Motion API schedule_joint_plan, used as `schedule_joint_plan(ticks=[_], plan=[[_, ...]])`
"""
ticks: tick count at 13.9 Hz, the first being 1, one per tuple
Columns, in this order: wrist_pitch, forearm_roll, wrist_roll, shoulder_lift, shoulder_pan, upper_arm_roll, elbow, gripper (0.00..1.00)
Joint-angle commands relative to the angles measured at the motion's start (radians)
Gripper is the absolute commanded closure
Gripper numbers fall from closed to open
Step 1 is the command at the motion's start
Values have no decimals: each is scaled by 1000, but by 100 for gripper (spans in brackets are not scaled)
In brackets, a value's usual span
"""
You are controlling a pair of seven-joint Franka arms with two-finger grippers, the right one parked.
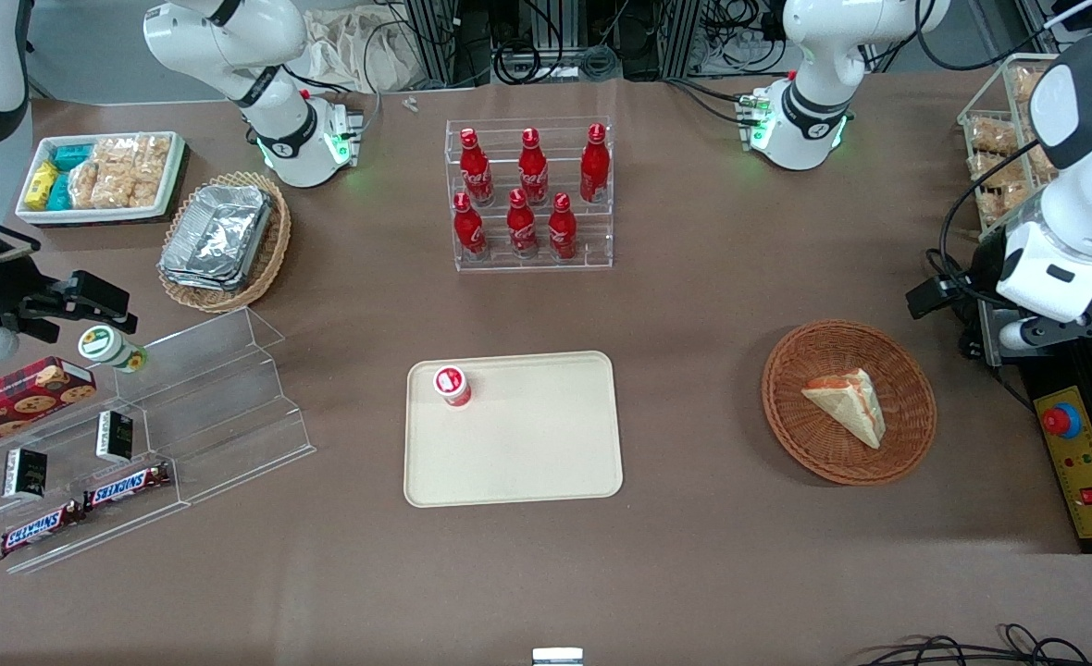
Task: Place sandwich from basket to tray
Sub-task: 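Move the left gripper over the wrapped sandwich in the wicker basket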
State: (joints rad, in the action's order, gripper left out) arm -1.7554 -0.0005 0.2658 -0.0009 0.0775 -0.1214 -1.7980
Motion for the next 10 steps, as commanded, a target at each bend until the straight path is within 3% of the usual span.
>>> schedule_joint_plan(ticks=[1, 7, 10], plan=[[42, -7, -5, 39, 12, -4, 58, 1], [7, -10, 13, 64, 11, -4, 51, 1], [-152, -16, 137, 68, 47, 6, -59, 1]])
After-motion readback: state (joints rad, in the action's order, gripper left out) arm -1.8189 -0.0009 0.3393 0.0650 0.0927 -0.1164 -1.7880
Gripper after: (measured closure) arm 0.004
